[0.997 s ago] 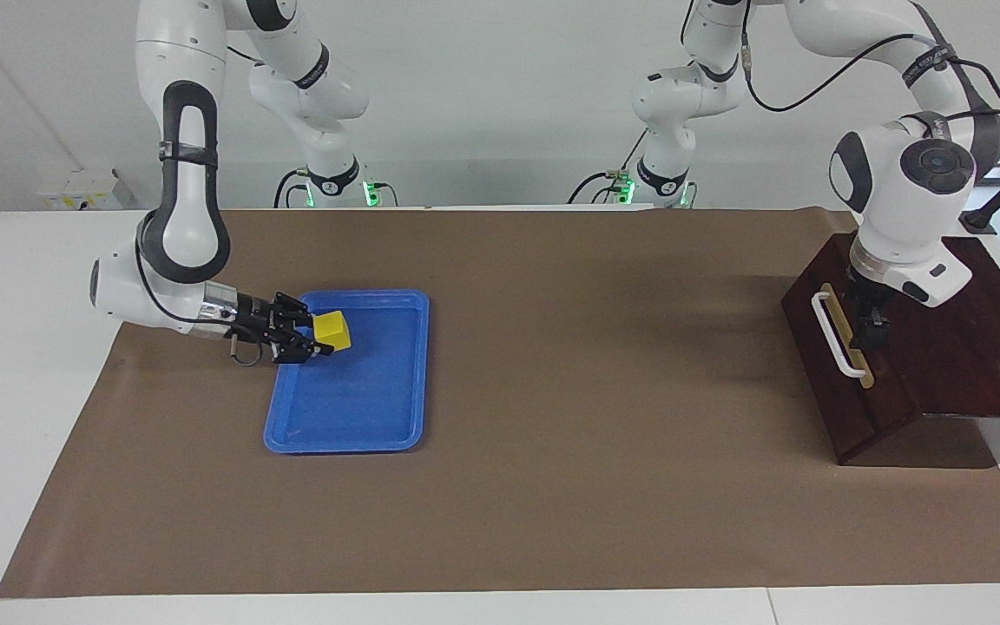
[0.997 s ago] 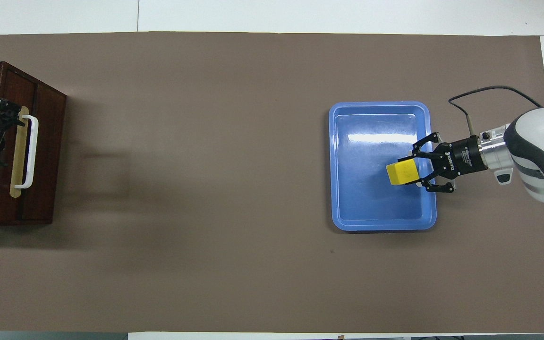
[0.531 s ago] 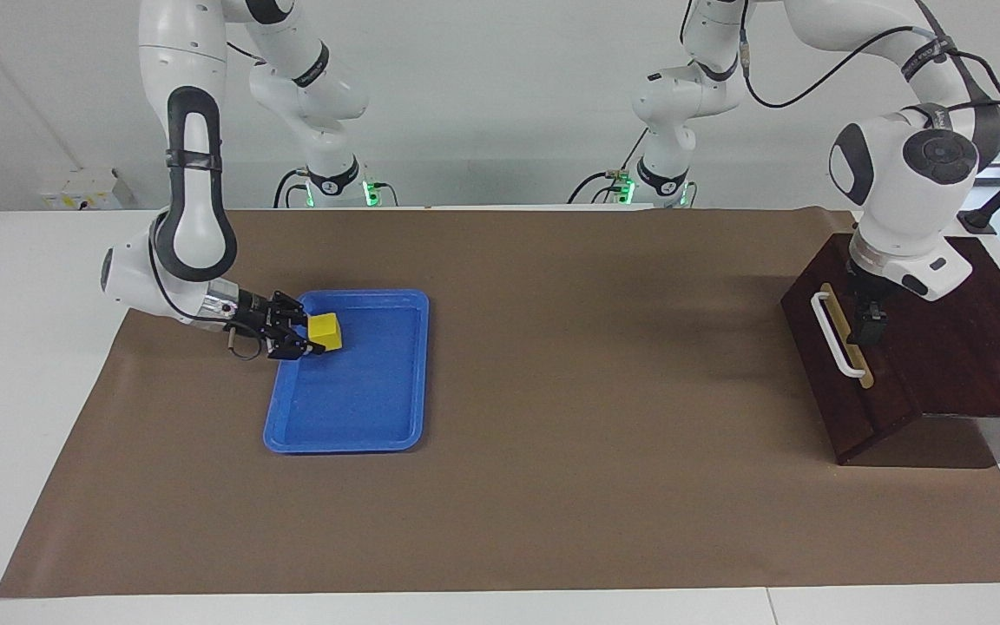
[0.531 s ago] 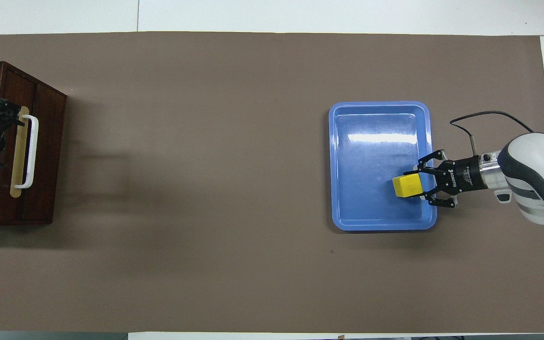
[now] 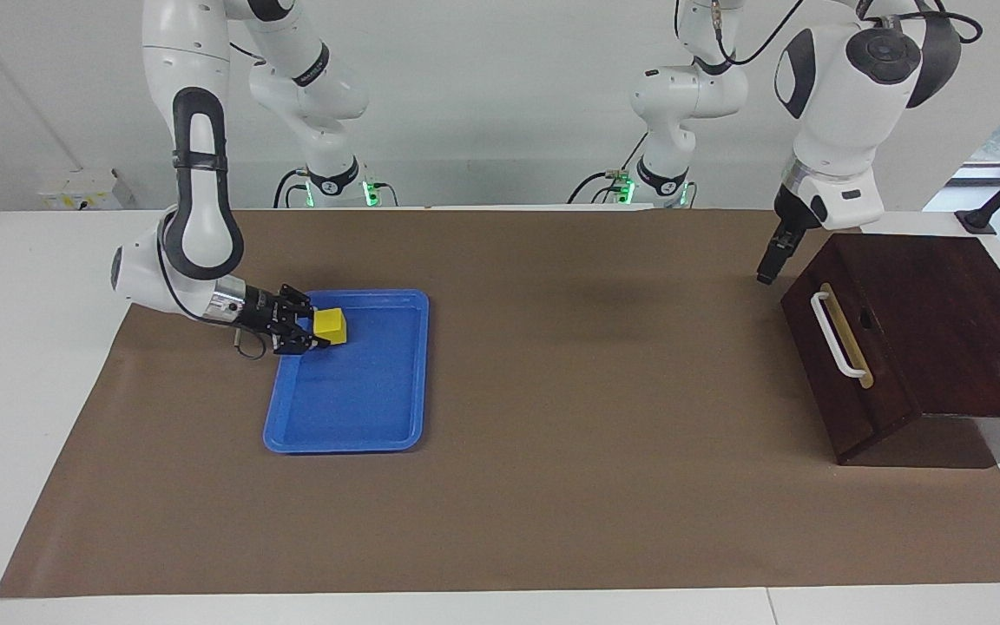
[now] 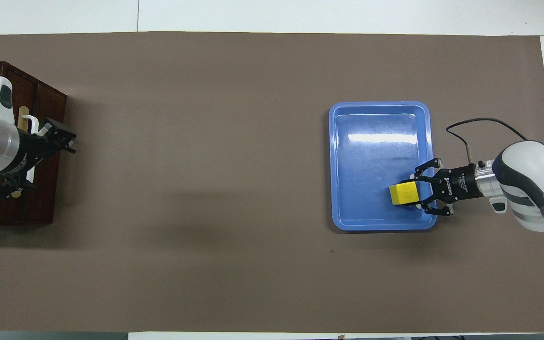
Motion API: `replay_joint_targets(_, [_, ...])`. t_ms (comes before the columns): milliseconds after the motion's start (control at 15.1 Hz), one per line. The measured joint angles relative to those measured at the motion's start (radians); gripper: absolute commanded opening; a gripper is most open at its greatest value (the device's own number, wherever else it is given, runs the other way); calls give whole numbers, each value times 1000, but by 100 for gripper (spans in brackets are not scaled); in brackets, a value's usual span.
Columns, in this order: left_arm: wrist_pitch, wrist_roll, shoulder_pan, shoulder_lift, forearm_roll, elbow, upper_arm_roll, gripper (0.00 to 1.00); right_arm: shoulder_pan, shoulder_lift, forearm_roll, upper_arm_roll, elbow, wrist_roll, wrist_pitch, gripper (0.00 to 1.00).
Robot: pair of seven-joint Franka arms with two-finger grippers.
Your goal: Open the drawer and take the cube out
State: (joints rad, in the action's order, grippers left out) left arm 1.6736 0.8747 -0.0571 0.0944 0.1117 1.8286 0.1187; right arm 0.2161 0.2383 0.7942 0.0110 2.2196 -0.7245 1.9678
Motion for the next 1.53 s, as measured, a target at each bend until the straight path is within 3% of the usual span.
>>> replay_joint_targets(266, [-68,-340,-1,10,-43,-58,-21,100,0,-5,0,0,17,0,1,0])
replay_joint_targets(332, [-72,-428,3,12,-46,-62,-31,100,0,-5,0,0,17,-1,2,17])
replay_joint_targets(465, [-73,-590,38,12,-47,-63,-43,100,0,-6,0,0,18,-14,2,75])
replay_joint_targets(531, [-73,-642,61,12,-50,-63,-46,100,0,-6,0,0,18,-18,2,100])
replay_joint_targets(1063, [-62,-664,63,18,-58,-67,-3,100,-6,-38,-56,5,-32,-109,-18,100])
replay_joint_targets(1395, [-64,-680,62,17,-58,-77,-3,98,-36,-129,-233,12,-243,-128,-208,100])
replay_joint_targets(1528, [-88,-685,62,-16,-58,-121,-2,98,-49,-148,-303,14,-339,-66,-270,100])
